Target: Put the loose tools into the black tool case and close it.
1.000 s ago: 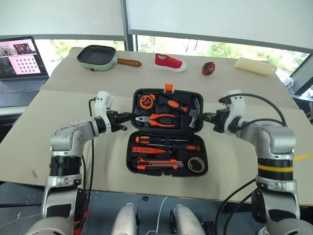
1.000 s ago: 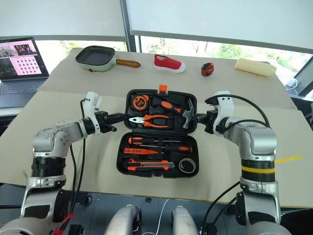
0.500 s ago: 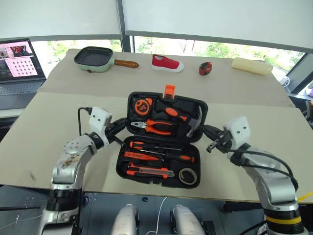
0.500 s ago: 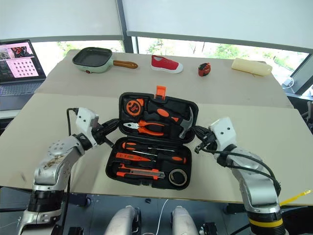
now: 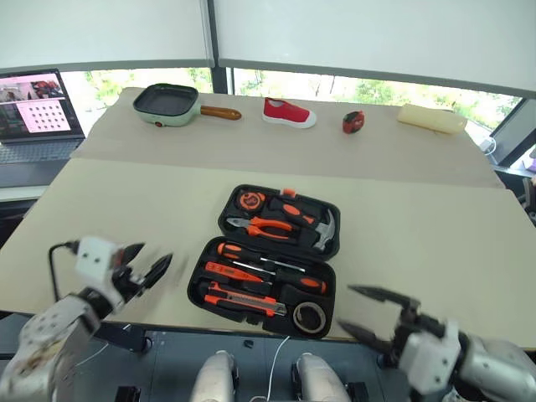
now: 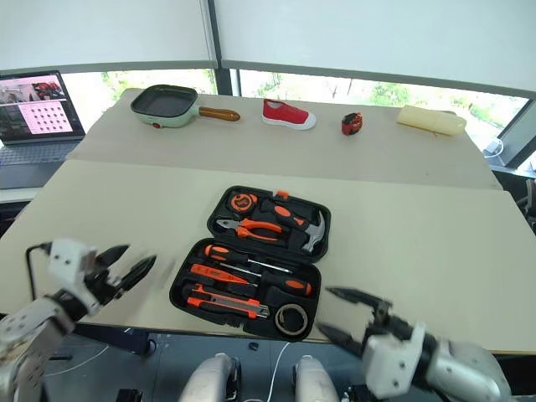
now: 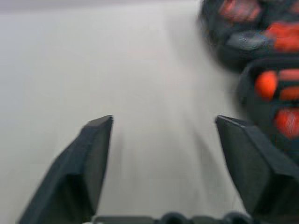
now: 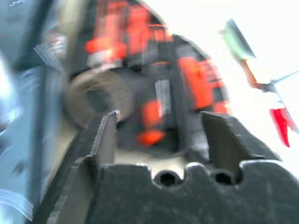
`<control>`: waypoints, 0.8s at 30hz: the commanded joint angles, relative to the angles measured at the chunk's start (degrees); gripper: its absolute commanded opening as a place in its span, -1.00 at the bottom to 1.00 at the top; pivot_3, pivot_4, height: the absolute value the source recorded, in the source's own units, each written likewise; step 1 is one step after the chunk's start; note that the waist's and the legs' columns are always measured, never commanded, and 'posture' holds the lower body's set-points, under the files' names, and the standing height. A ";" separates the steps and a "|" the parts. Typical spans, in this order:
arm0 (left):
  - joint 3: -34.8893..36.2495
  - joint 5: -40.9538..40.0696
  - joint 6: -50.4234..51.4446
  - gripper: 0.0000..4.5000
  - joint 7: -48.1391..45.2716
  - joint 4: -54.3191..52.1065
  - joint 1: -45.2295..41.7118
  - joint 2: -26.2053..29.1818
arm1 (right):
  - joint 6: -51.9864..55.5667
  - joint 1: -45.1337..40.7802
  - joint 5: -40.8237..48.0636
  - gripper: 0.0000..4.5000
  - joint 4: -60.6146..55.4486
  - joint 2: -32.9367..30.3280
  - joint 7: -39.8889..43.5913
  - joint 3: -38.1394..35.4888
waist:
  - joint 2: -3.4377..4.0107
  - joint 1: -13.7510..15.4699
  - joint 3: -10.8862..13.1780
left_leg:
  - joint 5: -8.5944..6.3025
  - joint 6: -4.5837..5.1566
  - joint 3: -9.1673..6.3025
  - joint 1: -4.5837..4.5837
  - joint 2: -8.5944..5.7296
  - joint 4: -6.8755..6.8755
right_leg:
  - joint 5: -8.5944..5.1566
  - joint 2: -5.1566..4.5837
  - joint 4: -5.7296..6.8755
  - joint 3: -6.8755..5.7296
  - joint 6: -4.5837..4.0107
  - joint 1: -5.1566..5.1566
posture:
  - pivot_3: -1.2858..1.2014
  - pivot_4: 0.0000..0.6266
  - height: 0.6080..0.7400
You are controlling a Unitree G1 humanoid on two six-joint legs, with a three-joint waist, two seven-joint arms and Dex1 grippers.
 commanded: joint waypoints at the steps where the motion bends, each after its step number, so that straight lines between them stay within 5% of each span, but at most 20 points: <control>1: -0.25 -3.83 2.68 0.99 -1.18 -0.42 -2.65 1.99 | 12.91 -0.78 9.63 0.50 -2.92 0.04 -1.29 -2.14 | -0.02 0.10 -0.02 | -0.04 -0.06 -0.07 0.00 0.04 0.00 | 0.03 -0.01 -0.06 0.00 -0.06 -0.01 | 0.03 -0.52 1.00; 5: -2.60 -7.22 8.82 0.99 0.76 1.16 -10.10 3.20 | 30.91 -8.46 19.79 0.50 -5.20 -1.18 -4.27 -2.79 | -0.07 0.11 -0.07 | -0.06 -0.10 -0.08 0.00 0.03 0.00 | 0.23 -0.41 -0.11 -0.09 -0.40 0.01 | 0.03 -0.52 1.00; 12: -12.72 -11.22 24.52 0.99 2.76 11.78 -33.39 5.85 | 70.82 -34.54 45.02 0.50 -1.97 -3.74 -17.06 -2.50 | -0.09 0.42 -0.07 | 0.29 0.49 -0.03 -0.23 -0.18 0.02 | 0.73 -0.38 -0.13 -0.23 -0.24 0.13 | 0.03 -0.52 1.00; 24: -24.90 -8.17 28.76 0.99 0.05 33.26 -57.08 2.31 | 99.73 -59.25 55.44 0.50 14.24 6.13 -34.79 -3.84 | -0.08 0.17 -0.05 | 0.15 0.49 -0.06 -0.73 -0.14 -0.03 | 0.81 0.10 -0.21 -0.26 0.15 -0.18 | 0.03 -0.52 1.00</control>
